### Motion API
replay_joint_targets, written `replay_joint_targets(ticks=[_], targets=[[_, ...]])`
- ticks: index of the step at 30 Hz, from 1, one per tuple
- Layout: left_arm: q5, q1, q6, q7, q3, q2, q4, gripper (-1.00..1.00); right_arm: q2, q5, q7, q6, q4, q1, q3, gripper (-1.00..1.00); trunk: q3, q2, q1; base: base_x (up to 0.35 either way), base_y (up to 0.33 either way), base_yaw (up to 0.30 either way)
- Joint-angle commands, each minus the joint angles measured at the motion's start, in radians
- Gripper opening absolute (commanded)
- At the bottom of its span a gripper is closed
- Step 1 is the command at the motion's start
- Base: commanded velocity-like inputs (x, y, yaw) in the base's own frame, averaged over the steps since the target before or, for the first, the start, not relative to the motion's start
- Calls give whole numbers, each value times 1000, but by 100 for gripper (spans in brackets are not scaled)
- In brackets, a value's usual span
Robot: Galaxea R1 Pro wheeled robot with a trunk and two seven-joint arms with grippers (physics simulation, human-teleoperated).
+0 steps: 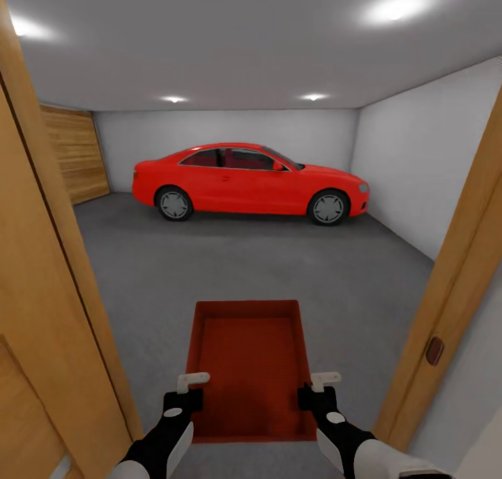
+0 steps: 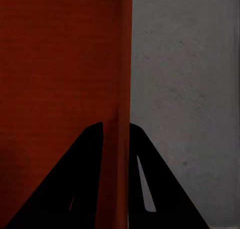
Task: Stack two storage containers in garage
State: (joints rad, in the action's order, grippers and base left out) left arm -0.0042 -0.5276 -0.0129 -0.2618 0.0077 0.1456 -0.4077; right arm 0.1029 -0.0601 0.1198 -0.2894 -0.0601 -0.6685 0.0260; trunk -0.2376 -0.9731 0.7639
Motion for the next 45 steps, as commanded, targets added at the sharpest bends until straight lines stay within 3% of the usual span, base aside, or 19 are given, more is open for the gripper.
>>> replay_joint_targets(ticks=[1,17,45], targets=[[-17,-1,-2,-10,38,-9,-43,-100,0,3,7,-3,3,-1,-20,-100,-1,-1,0,63,36,-26],[-17,-1,-2,-10,40,-9,-43,-100,0,3,7,-2,3,0,-20,-100,-1,-1,0,45,4,-3],[-17,0,-2,-8,40,-11,-40,-100,0,5,9,-4,5,0,-20,-100,-1,-1,0,310,0,0]])
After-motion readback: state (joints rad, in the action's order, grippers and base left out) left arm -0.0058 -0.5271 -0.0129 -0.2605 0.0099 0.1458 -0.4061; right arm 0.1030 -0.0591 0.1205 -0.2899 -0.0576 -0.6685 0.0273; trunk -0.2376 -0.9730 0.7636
